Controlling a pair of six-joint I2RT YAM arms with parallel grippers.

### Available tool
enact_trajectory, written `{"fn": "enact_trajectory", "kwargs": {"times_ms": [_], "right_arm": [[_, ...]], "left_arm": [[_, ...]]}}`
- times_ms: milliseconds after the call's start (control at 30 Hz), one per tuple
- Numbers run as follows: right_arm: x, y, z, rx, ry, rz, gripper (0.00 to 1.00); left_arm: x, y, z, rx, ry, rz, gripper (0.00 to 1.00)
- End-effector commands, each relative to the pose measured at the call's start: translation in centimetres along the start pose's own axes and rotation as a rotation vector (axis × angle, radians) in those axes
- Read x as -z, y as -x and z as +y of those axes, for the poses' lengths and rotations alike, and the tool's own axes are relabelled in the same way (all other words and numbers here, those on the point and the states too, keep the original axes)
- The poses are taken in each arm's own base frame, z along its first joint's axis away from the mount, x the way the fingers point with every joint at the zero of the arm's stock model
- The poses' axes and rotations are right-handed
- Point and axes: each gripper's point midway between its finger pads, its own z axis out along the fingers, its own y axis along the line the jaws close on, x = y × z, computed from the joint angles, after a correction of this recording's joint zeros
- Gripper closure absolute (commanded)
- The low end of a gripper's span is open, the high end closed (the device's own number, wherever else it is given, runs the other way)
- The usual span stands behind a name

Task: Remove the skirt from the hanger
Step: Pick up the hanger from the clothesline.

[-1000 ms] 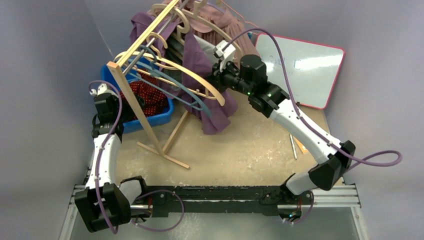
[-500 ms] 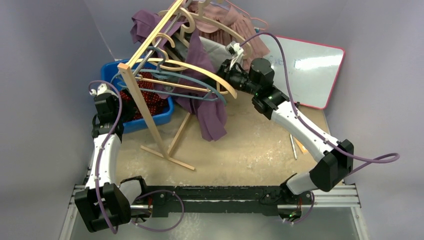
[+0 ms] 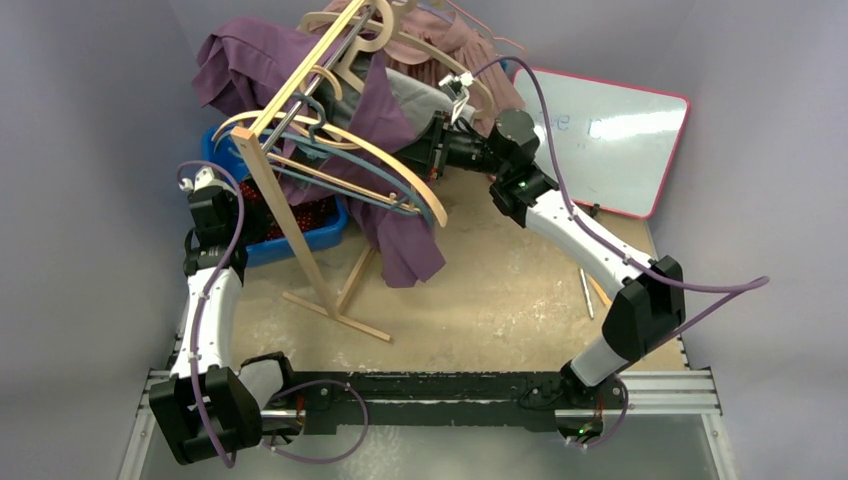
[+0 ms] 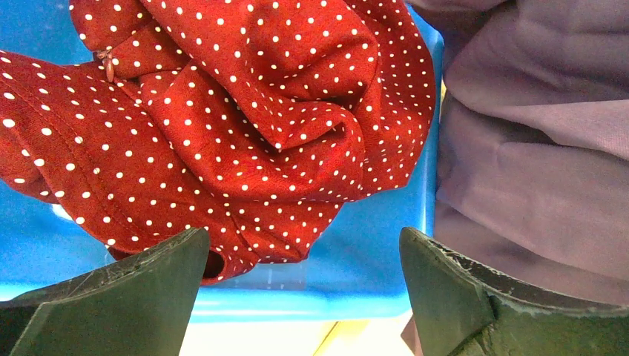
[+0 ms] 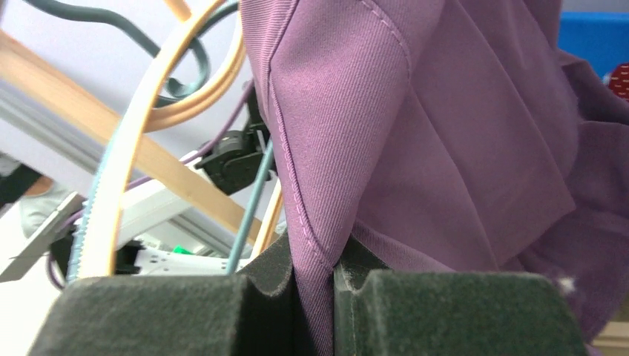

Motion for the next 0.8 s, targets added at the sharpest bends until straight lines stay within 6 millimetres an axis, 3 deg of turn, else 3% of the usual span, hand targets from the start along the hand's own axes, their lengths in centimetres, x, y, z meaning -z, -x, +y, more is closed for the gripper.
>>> {"fn": "enact_trajectory", "kwargs": {"times_ms": [0,133,300,400,500,767], "right_arm": [[2.4,7.0,10.1,0.249,0.295,-0.218,1.0],[3.7,7.6,11.7,0.251,0.354,-0.278,1.0],[4.9,8.7,11.6,0.211,0.318,-0.342,1.0],[5.7,8.7,10.1,0.175,0.26,-0.362,1.0],[6.0,7.8,7.4,0.179,0.137,-0.335,1.0],[8.0,1.9,-0.5,0.31,-0.165,-0.119,1.0]], "left_arm": [[0.1,0.9,-0.8,-0.033,-0.032,-0.038,0.0],[0.2,1.0,-0.8,-0.032,-0.031,-0.04,0.0],[0.2,1.0,-0.8,-0.033,-0.032,-0.043,0.0],[0.4,1.1,-0.8,-0.034,-0.03,-0.049,0.0],[0.3,1.1,-0.8,-0.035,-0.028,-0.049,0.0],[-0.3,0.6,-0.5,-0.027,-0.023,-0.021,0.0]]}}
